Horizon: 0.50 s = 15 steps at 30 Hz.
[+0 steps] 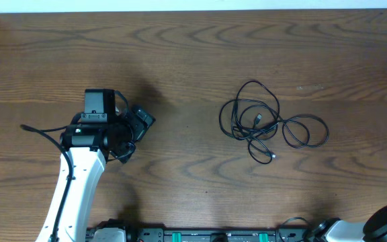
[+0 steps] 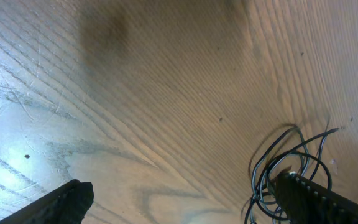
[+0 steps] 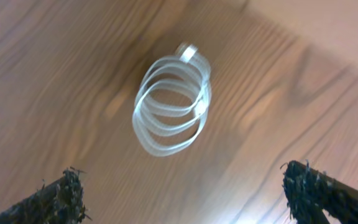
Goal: Untangle cables
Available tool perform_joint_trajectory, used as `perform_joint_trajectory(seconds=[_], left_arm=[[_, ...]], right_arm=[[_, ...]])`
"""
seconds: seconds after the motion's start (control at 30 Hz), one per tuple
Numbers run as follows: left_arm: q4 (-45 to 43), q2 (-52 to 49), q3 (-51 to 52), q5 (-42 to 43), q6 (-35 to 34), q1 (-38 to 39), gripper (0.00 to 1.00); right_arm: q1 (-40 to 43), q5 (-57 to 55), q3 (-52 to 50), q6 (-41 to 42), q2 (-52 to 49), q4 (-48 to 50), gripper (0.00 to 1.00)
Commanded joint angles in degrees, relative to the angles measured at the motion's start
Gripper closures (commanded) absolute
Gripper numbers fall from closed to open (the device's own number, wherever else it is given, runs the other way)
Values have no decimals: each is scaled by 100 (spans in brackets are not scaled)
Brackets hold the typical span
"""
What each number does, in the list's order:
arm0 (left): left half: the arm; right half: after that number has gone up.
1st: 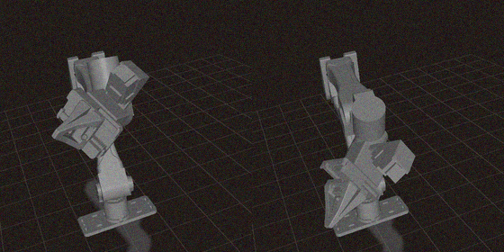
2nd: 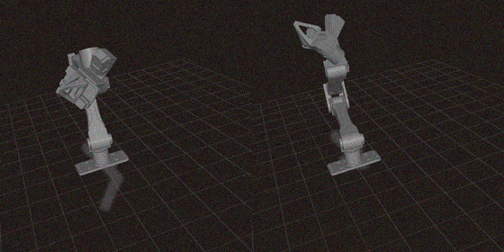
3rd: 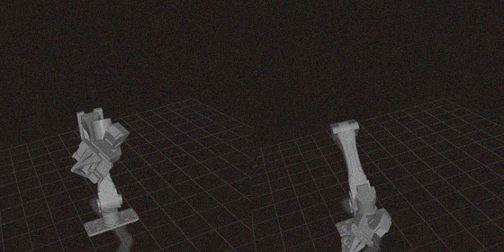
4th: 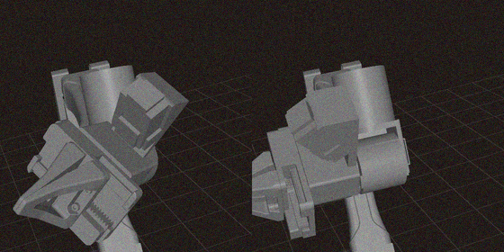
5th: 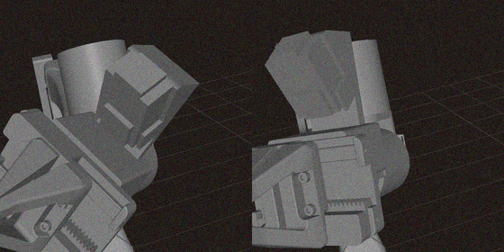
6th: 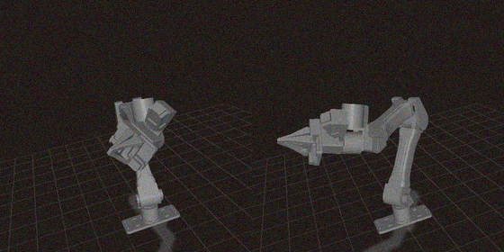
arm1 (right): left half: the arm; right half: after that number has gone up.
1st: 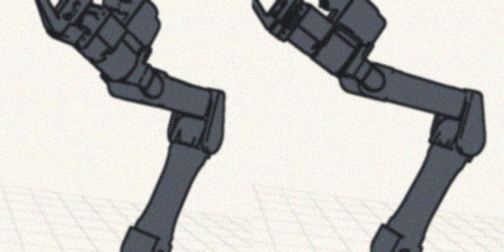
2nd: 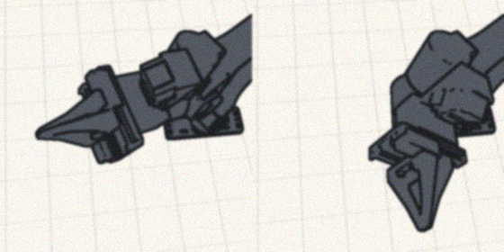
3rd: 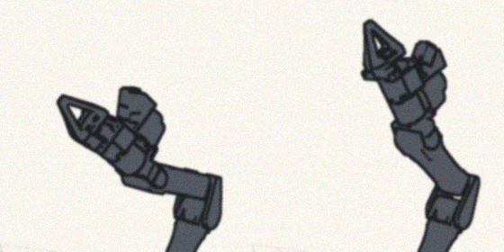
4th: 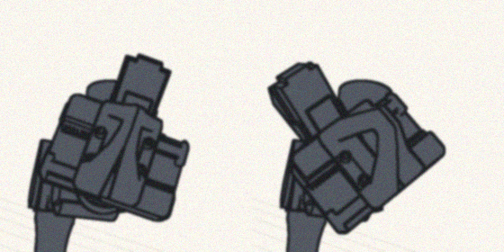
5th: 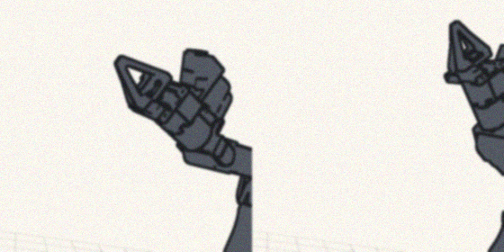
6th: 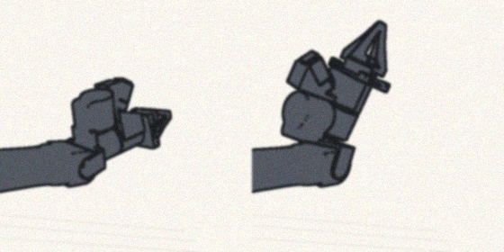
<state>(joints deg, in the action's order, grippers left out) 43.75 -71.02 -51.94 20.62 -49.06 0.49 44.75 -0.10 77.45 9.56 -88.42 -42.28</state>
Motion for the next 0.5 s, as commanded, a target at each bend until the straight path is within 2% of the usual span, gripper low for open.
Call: perform_joint_trajectory(seconds=[0.0,0.13,0.23,0.47], left_arm=[[37,28,33,-81,59,13,2],[35,28,33,-81,59,13,2],[37,28,33,-81,59,13,2],[37,28,33,-81,59,13,2]], right_arm=[[-133,1167,13,262,212,-540,1],[-334,1510,11,247,267,-1718,1],[-553,1954,-15,-164,264,-2476,1],[-1484,3239,-382,-1071,264,-3340,1]])
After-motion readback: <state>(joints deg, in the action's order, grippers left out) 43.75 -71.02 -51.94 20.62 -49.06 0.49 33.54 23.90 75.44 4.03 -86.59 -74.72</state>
